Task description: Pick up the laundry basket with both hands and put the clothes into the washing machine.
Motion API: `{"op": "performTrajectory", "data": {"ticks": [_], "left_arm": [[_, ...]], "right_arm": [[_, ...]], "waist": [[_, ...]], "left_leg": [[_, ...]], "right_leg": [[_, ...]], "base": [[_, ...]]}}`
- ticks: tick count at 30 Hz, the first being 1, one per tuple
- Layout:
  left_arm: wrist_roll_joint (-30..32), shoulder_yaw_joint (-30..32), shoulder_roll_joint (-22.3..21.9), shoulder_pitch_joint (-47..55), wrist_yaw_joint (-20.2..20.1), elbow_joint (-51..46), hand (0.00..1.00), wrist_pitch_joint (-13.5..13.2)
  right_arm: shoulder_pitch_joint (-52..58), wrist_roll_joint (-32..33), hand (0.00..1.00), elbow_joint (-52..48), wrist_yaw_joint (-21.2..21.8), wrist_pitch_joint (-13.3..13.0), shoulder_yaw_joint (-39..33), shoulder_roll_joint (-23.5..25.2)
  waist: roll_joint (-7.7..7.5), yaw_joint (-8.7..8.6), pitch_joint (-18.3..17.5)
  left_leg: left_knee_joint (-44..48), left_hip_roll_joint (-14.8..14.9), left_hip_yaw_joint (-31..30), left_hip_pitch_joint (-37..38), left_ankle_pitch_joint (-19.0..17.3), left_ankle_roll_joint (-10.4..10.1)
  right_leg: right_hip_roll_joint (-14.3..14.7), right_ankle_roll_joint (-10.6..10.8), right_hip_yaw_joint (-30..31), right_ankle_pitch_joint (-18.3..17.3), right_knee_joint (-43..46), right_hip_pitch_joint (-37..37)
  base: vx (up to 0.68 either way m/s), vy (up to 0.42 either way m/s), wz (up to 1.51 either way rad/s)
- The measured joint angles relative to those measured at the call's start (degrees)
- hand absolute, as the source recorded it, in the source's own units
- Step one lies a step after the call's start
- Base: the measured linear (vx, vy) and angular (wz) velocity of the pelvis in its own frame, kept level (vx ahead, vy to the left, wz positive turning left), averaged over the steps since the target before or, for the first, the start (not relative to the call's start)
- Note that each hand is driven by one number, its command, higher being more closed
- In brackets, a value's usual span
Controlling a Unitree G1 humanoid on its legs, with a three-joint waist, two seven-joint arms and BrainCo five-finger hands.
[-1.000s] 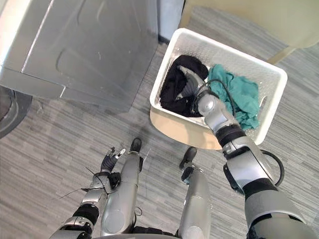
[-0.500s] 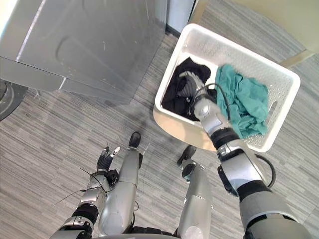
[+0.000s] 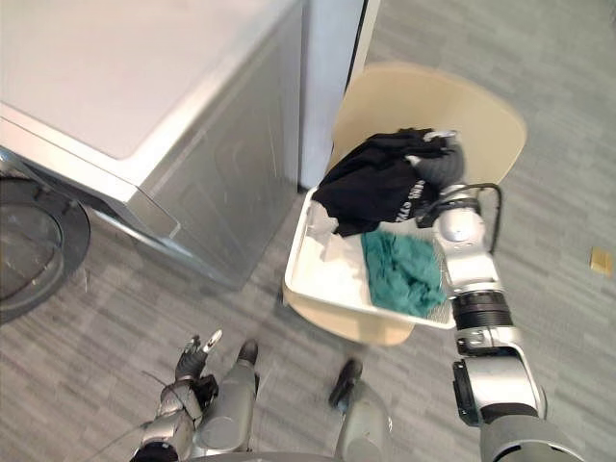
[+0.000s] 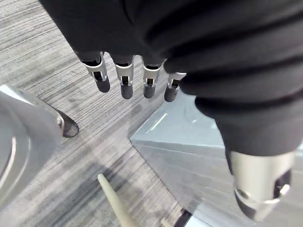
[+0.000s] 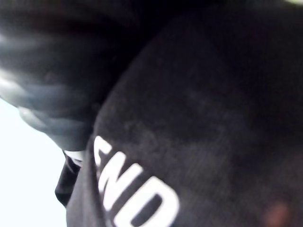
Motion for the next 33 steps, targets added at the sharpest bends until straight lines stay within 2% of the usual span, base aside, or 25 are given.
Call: {"op": "performTrajectory", "data": {"ticks": [1,2,4,5,7,8,9,12,14,15,16,17,19,21,23,26,28,30,33], "left_arm": [[-2.92,3.65,-0.4,1.47,0.23,-0.05,0.0,0.01],[-3.98,5.88,-0.48,1.49,0.19,-0.47,0.0,0.09],[-10.85,14.98,-0.63,2.02,3.51,-7.89,0.0,0.85],[-12.26,17.98,-0.64,2.04,5.05,-13.33,0.0,0.95],[-8.27,21.95,-0.6,1.88,10.6,-34.3,0.0,0.94],[-5.78,21.83,-0.57,1.71,11.77,-39.12,0.0,0.88],[-0.5,21.49,0.0,1.2,13.4,-47.57,0.0,0.63],[12.02,15.1,1.85,-2.07,17.68,-59.11,0.0,-0.3],[18.34,3.17,3.63,-8.0,18.93,-63.12,0.0,-0.67],[19.23,0.57,4.16,-9.61,18.87,-63.3,0.0,-0.83],[20.46,-5.05,4.89,-12.8,18.5,-63.31,0.0,-1.14],[20.61,-7.43,5.06,-14.2,17.99,-63.31,0.0,-1.34],[20.33,-15.65,5.02,-17.92,14.2,-63.33,0.0,-1.7],[18.74,-22.42,5.03,-20.28,10.18,-63.2,0.0,-1.85],[17.04,-29.52,4.78,-24.53,5.17,-60.41,0.0,-2.76],[15.75,-34.04,3.58,-28.96,2.3,-54.56,0.0,-2.86],[13.84,-36.25,1.69,-31.82,0.02,-48.42,0.0,-1.9],[16.38,-38.03,0.58,-33.65,-0.02,-45.46,0.0,-0.13],[17.45,-39.85,-1.25,-37.47,-0.98,-40.11,0.0,0.87]], "right_arm": [[0.22,1.17,1.0,-1.37,-0.12,-0.56,-1.18,-0.18],[0.21,1.24,1.0,-1.98,-0.14,-0.93,-1.66,-0.29],[0.17,1.91,1.0,-5.27,-0.61,-1.35,-3.38,-0.52],[0.14,2.32,1.0,-6.39,-1.18,-1.57,-3.75,-0.43],[0.11,2.31,1.0,-11.69,-1.85,-2.03,-6.37,1.6],[0.1,2.29,1.0,-13.28,-2.22,-2.19,-6.87,2.17],[-0.05,2.24,1.0,-15.85,-2.36,-3.02,-7.19,3.07],[-1.13,2.28,1.0,-17.76,-2.45,-5.15,-6.88,4.27],[-2.95,3.53,1.0,-17.76,-2.54,-5.53,-4.78,5.88],[-3.34,3.64,1.0,-17.76,-2.53,-5.64,-4.06,6.25],[-3.79,4.22,1.0,-17.77,-2.44,-6.15,-2.82,6.9],[-3.82,4.49,1.0,-17.91,-2.37,-6.32,-2.55,7.25],[-3.88,5.78,1.0,-19.08,-2.28,-6.35,-2.29,8.72],[-3.95,6.53,1.0,-20.19,-2.13,-6.48,-1.72,8.98],[-4.04,10.03,1.0,-21.31,-1.8,-6.52,-1.4,11.11],[-4.04,12.45,1.0,-22.84,-1.08,-6.59,-0.92,12.77],[-4.04,13.53,1.0,-24.26,-0.85,-6.61,0.96,14.25],[-4.03,13.89,1.0,-25.32,-0.65,-6.59,1.49,15.19],[-3.98,14.67,1.0,-25.69,0.16,-6.58,1.91,15.26]], "waist": [[0.2,-0.17,-2.67],[0.28,-0.34,-3.84],[0.39,-0.79,-7.0],[0.32,-0.6,-8.49],[0.4,-0.34,-11.18],[0.6,-0.35,-11.41],[1.12,-0.34,-11.94],[2.68,-0.39,-13.03],[3.79,-0.95,-13.59],[3.98,-1.18,-13.69],[4.13,-1.27,-13.76],[4.16,-1.53,-13.77],[4.17,-2.96,-13.76],[4.48,-3.96,-13.73],[4.64,-4.61,-13.69],[4.95,-5.09,-13.59],[5.31,-6.21,-13.49],[5.34,-6.73,-13.48],[5.32,-7.51,-13.46]], "left_leg": [[-2.25,0.21,-0.02,1.93,0.49,0.12],[-3.13,0.32,0.01,2.89,0.64,0.21],[-5.07,0.55,0.01,6.0,0.94,0.29],[-5.34,0.6,0.13,6.65,0.94,0.29],[-6.93,0.61,1.03,9.03,0.92,0.32],[-7.0,0.51,1.16,9.55,0.92,0.32],[-7.0,0.31,1.88,10.55,0.92,0.32],[-7.0,-0.08,3.77,12.39,0.91,0.34],[-7.06,0.02,6.02,13.95,0.86,0.43],[-7.22,0.18,6.71,14.36,0.76,0.59],[-8.03,0.53,8.16,15.45,0.67,0.74],[-8.32,0.69,8.83,15.9,0.58,0.89],[-8.96,0.92,10.41,17.25,0.07,1.59],[-8.95,0.83,11.14,17.61,-0.58,1.91],[-8.91,0.8,12.57,17.79,-1.2,2.12],[-9.02,0.81,13.16,17.93,-1.27,2.16],[-9.1,0.82,13.25,17.93,-1.17,2.0],[-9.09,0.9,13.32,17.75,-1.1,1.89],[-9.11,0.9,13.32,17.61,-0.99,1.7]], "right_leg": [[0.73,0.21,-0.66,0.97,-2.77,2.12],[0.96,0.41,-0.73,1.37,-3.98,3.25],[1.93,0.93,-0.83,2.64,-7.88,7.28],[2.33,1.0,-0.8,3.15,-9.47,8.27],[2.81,1.43,-0.08,3.87,-12.15,10.05],[2.82,1.49,0.23,4.1,-12.61,10.6],[2.8,1.5,1.15,4.59,-13.37,11.27],[2.84,1.77,3.38,6.13,-15.62,12.66],[3.35,1.51,6.4,7.94,-17.39,13.35],[3.62,1.43,7.23,8.38,-17.78,13.31],[4.2,1.16,8.96,9.29,-18.68,13.27],[4.46,1.07,9.61,9.62,-18.93,13.23],[5.03,0.93,11.42,10.6,-19.88,13.23],[5.19,0.5,12.64,11.23,-20.69,13.3],[5.37,0.77,13.93,11.75,-21.62,13.38],[5.45,0.66,14.45,12.1,-21.92,13.38],[5.52,0.64,14.65,12.44,-22.14,13.32],[5.68,0.55,14.86,12.64,-22.47,13.2],[5.68,0.63,14.96,12.68,-22.48,12.97]], "base": [[0.16,-0.021,-0.02],[0.2,-0.003,0.01],[0.15,0.001,0.0],[0.11,-0.012,-0.13],[0.1,0.0,-0.2],[0.06,0.013,-0.26],[0.05,0.018,-0.33],[0.01,0.018,-0.42],[-0.05,0.012,-0.64],[-0.09,-0.002,-0.76],[-0.07,-0.008,-0.6],[-0.09,-0.005,-0.7],[-0.1,0.002,-0.54],[-0.09,0.012,-0.37],[-0.13,0.015,-0.31],[-0.07,-0.001,-0.09],[-0.04,-0.006,-0.04],[-0.01,-0.003,-0.03],[0.01,0.002,-0.01]]}}
